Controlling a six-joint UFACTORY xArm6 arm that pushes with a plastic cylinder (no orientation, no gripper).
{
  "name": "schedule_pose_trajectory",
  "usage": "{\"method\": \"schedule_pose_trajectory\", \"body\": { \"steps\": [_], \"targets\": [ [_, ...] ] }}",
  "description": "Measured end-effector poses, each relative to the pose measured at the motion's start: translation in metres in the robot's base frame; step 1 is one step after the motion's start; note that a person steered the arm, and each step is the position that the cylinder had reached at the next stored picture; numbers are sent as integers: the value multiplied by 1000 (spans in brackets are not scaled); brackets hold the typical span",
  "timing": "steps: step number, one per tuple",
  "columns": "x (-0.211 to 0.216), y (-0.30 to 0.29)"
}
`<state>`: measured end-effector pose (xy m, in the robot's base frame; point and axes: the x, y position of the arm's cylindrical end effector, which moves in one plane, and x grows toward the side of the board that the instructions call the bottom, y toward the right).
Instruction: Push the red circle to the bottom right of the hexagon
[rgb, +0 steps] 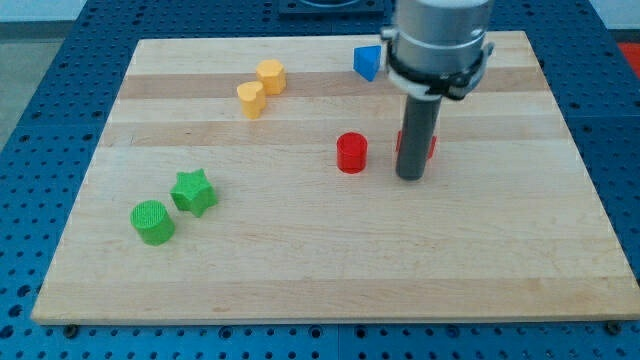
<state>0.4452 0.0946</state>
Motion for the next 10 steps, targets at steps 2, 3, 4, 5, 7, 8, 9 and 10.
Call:
{"method": "schedule_pose_trajectory", "body": {
  "steps": [2, 3, 4, 5, 7, 8, 9, 10],
  "targets": [
    [46, -55],
    [6, -61],
    [-19, -55],
    [-24, -63],
    [-76, -119],
    [-83, -110],
    [-109, -109],
    [-58, -101]
  ]
}}
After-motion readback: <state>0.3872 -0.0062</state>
